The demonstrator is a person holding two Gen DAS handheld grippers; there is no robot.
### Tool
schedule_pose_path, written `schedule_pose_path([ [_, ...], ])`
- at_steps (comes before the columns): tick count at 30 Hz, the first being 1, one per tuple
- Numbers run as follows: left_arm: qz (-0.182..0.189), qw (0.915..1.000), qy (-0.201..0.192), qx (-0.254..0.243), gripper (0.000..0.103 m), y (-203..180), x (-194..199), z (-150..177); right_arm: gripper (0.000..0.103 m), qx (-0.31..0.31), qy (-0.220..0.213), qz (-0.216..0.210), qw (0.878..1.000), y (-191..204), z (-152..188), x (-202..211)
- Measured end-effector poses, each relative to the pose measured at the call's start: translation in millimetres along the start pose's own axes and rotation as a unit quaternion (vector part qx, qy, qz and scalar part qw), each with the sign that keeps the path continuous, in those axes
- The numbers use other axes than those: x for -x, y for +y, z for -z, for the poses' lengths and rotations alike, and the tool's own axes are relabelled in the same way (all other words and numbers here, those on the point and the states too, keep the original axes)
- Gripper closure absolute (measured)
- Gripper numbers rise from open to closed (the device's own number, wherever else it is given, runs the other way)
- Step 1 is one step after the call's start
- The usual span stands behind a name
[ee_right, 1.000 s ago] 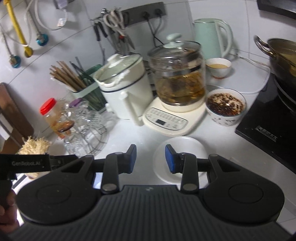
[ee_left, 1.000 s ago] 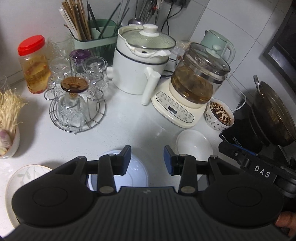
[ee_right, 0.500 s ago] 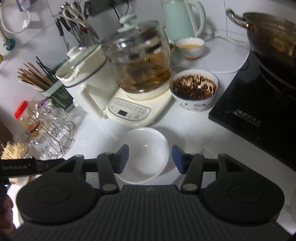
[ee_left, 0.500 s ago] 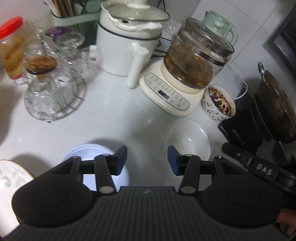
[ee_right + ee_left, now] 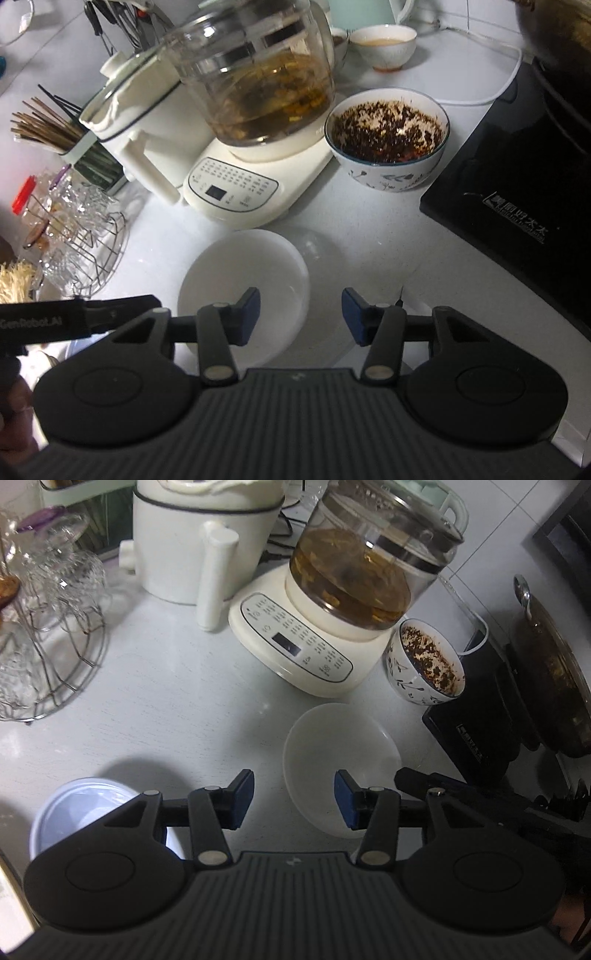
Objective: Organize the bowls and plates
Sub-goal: 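Move both grippers toward the white ceramic bowl, then close both grippers on the rim of the white ceramic bowl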
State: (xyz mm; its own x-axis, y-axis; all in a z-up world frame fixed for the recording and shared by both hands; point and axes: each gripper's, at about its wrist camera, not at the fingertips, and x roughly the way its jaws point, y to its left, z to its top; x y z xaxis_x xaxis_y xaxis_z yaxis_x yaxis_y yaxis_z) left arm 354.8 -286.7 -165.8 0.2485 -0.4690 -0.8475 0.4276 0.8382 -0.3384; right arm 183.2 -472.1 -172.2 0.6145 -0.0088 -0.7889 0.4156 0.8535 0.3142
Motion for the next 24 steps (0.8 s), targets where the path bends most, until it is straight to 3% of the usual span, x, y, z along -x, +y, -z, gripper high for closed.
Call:
schedule_pose_path([
  [4,-0.004,0.9999,0.010,-0.001,0.050,-3,-13,-2,0.053,-0.002,0.010,-0.005,1.000,-4,-1,-9],
  [6,-0.006,0.9999,0.015,0.000,0.052,-4,-19,-3,0.064,-0.010,0.017,-0.009,1.000,-7,-2,-14],
  [8,-0.010,0.9998,0.017,0.001,0.056,-4,-24,-3,0.067,-0.011,0.023,-0.010,1.000,-8,-3,-19],
  [13,-0.010,0.9995,0.028,0.013,0.069,-1,-35,-3,0.074,-0.014,0.036,-0.018,0.999,-9,-4,-29],
  [16,-0.007,0.9992,0.034,0.021,0.079,2,-40,-2,0.086,-0.013,0.043,-0.024,0.999,-9,-4,-33],
  [24,0.002,0.9990,0.040,0.018,0.086,3,-45,0,0.092,-0.024,0.052,-0.032,0.998,-10,-2,-34],
])
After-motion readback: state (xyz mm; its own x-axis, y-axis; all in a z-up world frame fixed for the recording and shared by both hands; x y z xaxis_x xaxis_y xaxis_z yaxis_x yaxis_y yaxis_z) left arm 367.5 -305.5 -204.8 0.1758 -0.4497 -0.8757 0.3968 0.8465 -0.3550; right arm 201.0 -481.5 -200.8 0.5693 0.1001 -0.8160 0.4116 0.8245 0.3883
